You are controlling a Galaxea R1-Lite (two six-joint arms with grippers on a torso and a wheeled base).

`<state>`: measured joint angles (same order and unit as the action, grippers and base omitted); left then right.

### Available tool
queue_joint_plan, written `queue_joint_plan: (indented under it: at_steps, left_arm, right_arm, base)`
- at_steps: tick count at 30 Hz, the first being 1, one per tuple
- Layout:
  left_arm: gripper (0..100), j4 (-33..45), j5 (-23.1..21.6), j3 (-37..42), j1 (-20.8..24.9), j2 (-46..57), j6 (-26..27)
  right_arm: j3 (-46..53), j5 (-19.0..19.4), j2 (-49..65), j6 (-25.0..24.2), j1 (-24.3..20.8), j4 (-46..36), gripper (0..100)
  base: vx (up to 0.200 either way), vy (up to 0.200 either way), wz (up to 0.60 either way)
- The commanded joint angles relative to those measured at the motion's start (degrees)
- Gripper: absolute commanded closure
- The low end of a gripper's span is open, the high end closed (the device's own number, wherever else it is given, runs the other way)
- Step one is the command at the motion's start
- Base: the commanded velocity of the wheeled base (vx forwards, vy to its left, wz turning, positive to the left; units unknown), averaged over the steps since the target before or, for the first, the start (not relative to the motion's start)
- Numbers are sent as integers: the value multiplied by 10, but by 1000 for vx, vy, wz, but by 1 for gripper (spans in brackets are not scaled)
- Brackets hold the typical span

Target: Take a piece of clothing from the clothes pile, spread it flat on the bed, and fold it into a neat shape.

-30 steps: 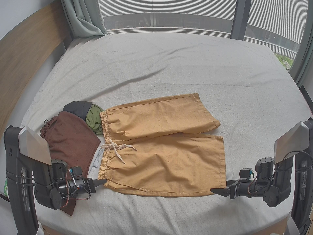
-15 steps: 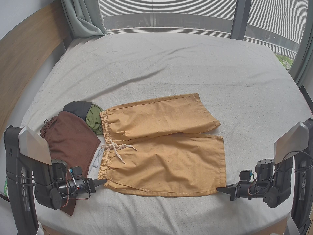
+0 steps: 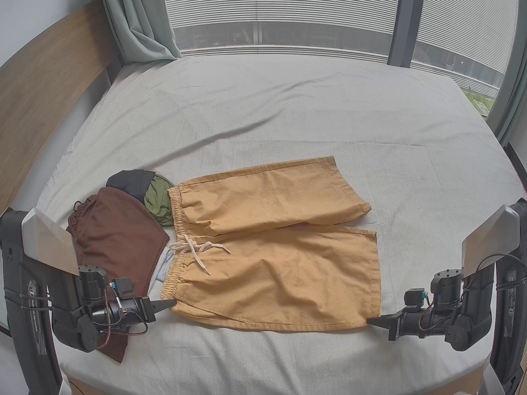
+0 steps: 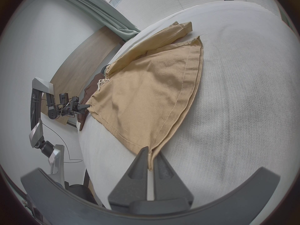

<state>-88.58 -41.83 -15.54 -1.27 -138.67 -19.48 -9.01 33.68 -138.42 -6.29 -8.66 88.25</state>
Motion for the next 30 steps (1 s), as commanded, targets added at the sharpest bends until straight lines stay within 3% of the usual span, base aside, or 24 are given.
queue_joint_plan:
  at_steps: [1, 10, 21, 30]
  left_arm:
    - [100, 1, -12, 20, -5, 32, -5]
    - [100, 1, -16, 65, -10, 46, 6]
    - [100, 1, -17, 119, -10, 31, 91]
    - [100, 1, -17, 126, -22, 13, 120]
  right_arm:
    - [12, 1, 7, 1, -3, 0, 100]
    - [37, 2, 18, 23, -3, 0, 100]
    - [68, 2, 24, 65, -3, 0, 100]
    - [70, 4, 27, 67, -2, 0, 100]
  base:
    - [0, 0, 0]
    - [0, 0, 0]
    - [0, 0, 0]
    - [0, 0, 0]
